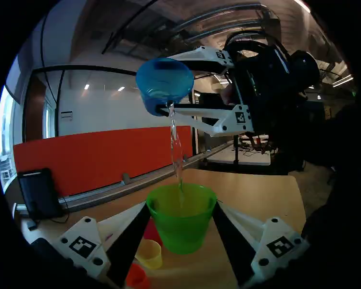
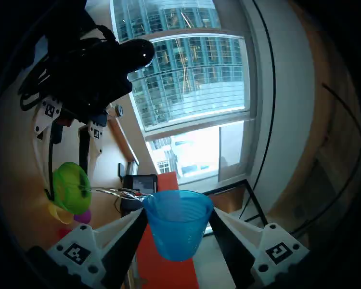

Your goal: Pour water

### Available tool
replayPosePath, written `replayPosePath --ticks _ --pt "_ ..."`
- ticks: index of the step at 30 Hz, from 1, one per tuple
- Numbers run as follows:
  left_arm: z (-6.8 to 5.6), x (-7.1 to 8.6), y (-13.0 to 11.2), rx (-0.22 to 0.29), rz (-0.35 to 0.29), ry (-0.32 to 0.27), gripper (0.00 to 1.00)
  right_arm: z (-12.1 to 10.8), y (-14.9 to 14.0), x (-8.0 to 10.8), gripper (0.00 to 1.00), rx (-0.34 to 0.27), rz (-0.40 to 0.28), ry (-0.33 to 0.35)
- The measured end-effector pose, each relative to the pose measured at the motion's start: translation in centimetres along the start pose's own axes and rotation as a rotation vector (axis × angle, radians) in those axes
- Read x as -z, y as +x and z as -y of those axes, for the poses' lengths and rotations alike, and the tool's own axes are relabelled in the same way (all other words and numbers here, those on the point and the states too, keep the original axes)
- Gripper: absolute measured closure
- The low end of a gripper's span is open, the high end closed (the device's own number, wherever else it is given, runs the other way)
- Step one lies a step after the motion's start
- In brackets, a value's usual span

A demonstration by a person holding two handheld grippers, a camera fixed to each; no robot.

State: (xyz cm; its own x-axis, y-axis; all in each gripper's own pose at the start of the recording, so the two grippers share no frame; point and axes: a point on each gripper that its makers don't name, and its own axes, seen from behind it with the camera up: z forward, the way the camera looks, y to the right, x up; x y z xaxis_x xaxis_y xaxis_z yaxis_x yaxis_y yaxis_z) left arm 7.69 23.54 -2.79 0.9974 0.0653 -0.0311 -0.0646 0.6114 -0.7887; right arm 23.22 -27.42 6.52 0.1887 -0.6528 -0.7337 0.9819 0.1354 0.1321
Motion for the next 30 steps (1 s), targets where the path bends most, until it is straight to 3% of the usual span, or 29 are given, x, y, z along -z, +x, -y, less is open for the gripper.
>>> replayPosePath --ticks 30 --pt "-0.1 -0.3 0.0 0.006 -0.004 -0.010 0.13 -1.7 0.7 -0.8 0.10 0.223 0.004 -0.030"
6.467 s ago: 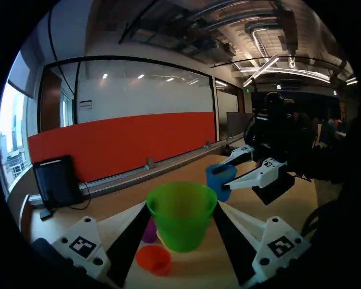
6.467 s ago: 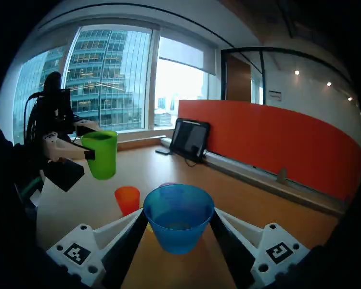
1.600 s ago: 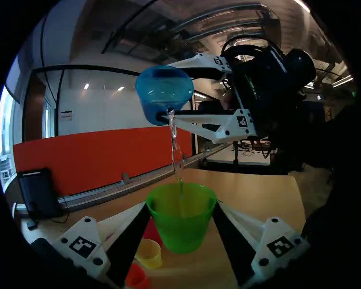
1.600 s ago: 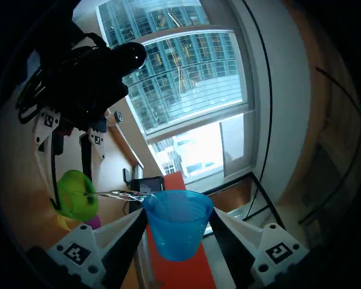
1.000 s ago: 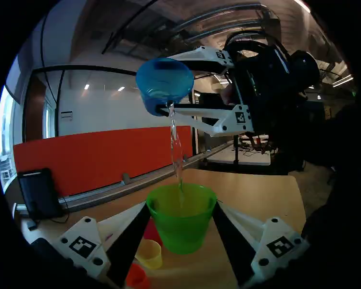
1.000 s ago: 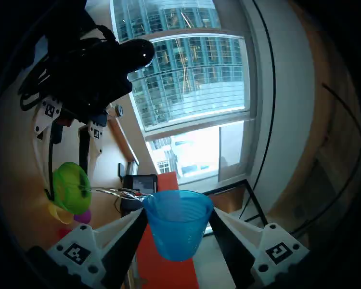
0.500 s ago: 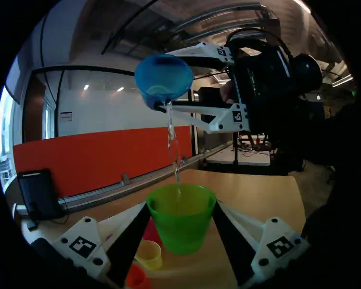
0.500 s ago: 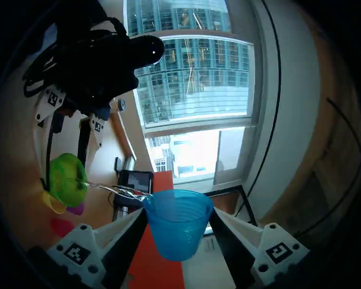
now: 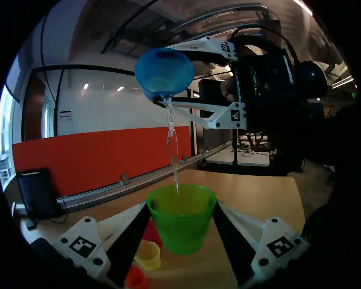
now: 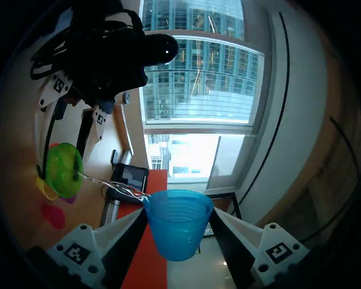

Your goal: Pour water

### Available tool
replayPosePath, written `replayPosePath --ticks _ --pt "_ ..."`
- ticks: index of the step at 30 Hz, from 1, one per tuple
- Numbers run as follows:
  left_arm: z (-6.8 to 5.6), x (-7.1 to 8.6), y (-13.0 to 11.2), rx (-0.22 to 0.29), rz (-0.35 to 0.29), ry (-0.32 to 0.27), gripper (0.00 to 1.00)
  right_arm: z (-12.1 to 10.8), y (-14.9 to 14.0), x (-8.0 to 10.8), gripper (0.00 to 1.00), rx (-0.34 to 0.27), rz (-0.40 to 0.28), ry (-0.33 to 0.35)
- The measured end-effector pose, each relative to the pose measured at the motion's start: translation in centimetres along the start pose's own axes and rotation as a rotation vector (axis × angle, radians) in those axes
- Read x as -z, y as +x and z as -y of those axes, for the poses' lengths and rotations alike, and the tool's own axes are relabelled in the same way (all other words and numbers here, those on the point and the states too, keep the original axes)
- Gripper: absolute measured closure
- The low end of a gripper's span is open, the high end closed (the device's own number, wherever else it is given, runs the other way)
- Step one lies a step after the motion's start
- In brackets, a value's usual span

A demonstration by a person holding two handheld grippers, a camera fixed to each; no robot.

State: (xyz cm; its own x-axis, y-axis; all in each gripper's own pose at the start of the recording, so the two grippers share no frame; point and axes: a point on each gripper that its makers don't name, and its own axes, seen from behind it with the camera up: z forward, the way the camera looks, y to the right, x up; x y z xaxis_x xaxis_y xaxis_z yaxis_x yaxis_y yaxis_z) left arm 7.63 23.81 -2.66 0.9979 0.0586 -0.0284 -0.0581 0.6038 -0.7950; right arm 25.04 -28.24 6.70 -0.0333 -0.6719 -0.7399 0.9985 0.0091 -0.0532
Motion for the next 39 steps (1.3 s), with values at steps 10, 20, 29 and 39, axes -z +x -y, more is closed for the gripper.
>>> replayPosePath --ticks 10,20,29,39 --pt "-0.1 0.0 0.1 0.002 0.000 -0.001 0.13 -0.5 0.4 -0.2 0.10 0.075 -0.004 -0.011" --pt "-0.2 -0.1 0.4 0.004 -0.006 0.000 0.13 -0.9 1.0 -0.3 0.10 0.134 -0.012 -0.016" --pt "-0.1 0.0 0.6 0.004 -0.009 0.002 0.13 -0.5 1.4 0.1 0.10 0.082 -0.024 -0.008" --pt "0.1 0.1 0.9 -0.008 -0.014 0.009 0.13 0.1 1.8 1.0 0.10 -0.219 -0.040 -0.007"
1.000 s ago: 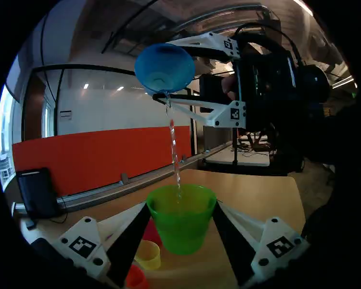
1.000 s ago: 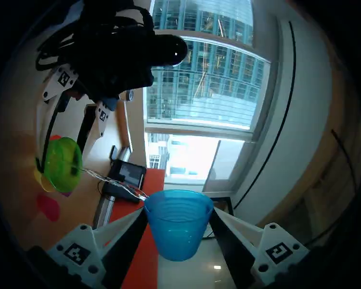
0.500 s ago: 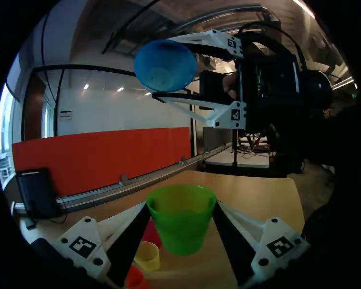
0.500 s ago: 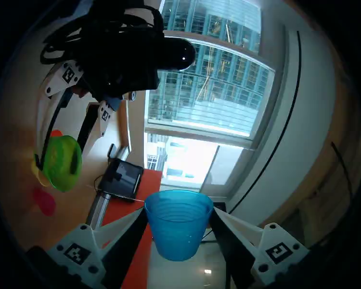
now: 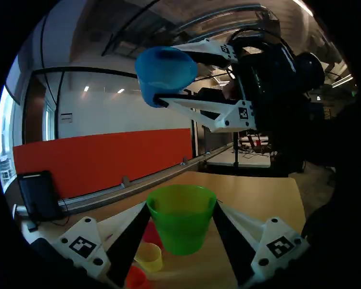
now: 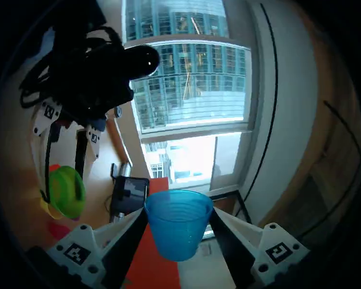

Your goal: Pour water

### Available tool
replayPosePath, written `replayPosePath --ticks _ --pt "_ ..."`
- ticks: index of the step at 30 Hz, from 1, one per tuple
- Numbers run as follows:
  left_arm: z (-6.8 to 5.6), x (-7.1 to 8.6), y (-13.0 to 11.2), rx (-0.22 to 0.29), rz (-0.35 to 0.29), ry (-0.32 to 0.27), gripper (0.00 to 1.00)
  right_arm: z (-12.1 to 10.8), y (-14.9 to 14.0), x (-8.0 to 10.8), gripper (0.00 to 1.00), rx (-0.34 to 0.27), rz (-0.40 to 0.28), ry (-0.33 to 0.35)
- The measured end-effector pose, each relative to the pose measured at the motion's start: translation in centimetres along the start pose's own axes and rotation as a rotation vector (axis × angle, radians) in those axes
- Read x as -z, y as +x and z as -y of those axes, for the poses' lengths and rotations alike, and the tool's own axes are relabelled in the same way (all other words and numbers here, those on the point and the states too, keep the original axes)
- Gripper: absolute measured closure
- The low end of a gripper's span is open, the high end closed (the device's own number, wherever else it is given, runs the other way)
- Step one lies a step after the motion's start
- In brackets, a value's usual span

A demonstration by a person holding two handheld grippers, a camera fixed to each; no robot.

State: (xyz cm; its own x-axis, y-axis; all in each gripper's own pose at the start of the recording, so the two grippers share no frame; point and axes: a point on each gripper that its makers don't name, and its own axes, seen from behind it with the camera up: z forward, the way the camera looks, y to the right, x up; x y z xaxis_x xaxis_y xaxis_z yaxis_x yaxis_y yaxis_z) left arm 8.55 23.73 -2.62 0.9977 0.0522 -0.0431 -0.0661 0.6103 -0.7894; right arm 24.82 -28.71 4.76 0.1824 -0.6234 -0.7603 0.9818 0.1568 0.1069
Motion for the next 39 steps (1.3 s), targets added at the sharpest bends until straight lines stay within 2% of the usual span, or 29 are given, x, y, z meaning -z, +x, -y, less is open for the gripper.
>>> replayPosePath --ticks 9,15,24,27,30,39 --pt "0.1 0.1 0.3 -0.003 -0.005 0.002 0.13 2.3 -0.5 0.6 0.10 -0.464 0.015 0.008" --pt "0.3 0.1 0.5 -0.003 -0.008 0.006 0.13 3.9 -0.2 1.0 0.10 -0.740 0.024 0.026" --pt "0.3 0.2 0.6 -0.006 -0.010 0.007 0.13 4.3 0.1 1.2 0.10 -1.184 0.011 0.044" --pt "0.3 0.3 0.7 -0.007 -0.010 0.008 0.13 4.4 -0.2 1.4 0.10 -1.282 0.007 0.057" --pt "0.3 0.3 0.9 -0.008 -0.011 0.009 0.13 4.5 -0.7 1.6 0.10 -1.321 0.013 0.052" --pt "0.4 0.3 1.0 -0.013 -0.005 0.010 0.13 4.2 -1.3 2.6 0.09 -1.347 0.018 0.044"
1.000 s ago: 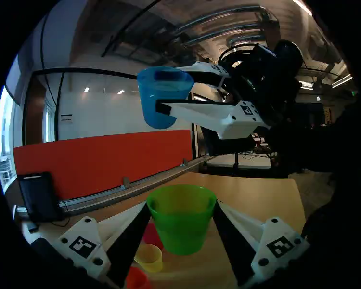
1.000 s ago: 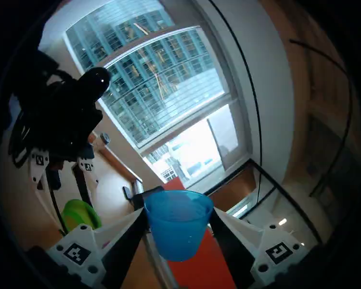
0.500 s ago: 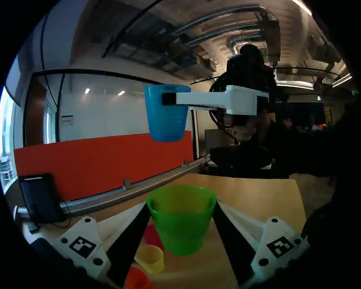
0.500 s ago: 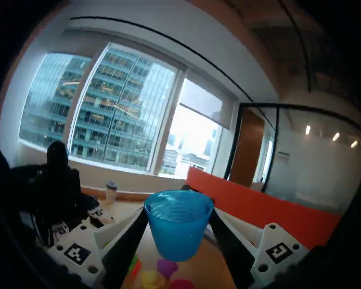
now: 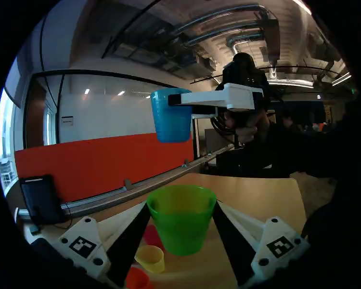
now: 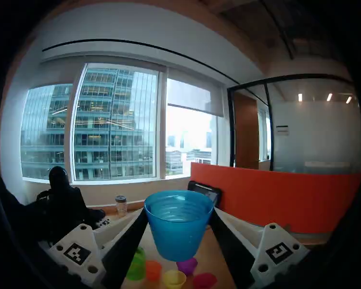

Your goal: Pour water

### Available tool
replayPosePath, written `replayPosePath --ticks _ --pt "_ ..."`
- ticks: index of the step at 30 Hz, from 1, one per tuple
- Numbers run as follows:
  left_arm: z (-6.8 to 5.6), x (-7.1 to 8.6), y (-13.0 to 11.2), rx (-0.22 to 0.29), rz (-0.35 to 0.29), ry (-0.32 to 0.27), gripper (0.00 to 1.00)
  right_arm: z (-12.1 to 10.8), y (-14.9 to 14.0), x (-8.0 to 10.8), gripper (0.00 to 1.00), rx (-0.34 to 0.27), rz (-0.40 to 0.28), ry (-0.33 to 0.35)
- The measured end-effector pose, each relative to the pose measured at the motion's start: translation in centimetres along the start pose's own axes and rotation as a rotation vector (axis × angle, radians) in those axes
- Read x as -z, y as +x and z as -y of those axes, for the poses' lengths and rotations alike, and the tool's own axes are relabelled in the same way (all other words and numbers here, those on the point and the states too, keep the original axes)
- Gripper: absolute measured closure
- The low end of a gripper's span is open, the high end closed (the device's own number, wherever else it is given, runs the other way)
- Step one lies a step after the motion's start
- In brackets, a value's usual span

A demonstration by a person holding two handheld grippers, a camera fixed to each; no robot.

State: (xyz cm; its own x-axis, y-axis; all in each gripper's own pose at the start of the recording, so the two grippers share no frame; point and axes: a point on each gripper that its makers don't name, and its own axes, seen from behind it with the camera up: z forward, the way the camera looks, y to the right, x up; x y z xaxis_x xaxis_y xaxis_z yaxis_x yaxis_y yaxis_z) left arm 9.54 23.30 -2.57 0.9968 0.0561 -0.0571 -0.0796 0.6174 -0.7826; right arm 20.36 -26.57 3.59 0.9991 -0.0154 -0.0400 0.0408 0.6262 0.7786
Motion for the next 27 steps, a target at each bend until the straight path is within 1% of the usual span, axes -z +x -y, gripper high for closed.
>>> replayPosePath --ticks 5,9,12,21,27 --pt "-0.1 0.2 -0.3 0.002 0.008 -0.001 0.13 -0.9 -0.9 1.2 0.09 0.018 0.014 -0.029" --pt "-0.1 0.3 -0.8 0.005 0.018 0.002 0.13 -2.0 -1.9 2.4 0.09 0.040 0.025 -0.065" --pt "-0.1 0.4 -1.2 0.003 0.025 0.006 0.13 -2.5 -2.4 3.5 0.09 0.054 0.027 -0.084" --pt "-0.6 1.0 -1.7 0.003 0.037 0.006 0.13 -4.0 -3.3 7.1 0.09 0.068 0.029 -0.142" --pt "-0.8 0.9 -1.9 0.001 0.050 0.005 0.13 -3.9 -4.6 8.3 0.09 0.073 0.039 -0.148"
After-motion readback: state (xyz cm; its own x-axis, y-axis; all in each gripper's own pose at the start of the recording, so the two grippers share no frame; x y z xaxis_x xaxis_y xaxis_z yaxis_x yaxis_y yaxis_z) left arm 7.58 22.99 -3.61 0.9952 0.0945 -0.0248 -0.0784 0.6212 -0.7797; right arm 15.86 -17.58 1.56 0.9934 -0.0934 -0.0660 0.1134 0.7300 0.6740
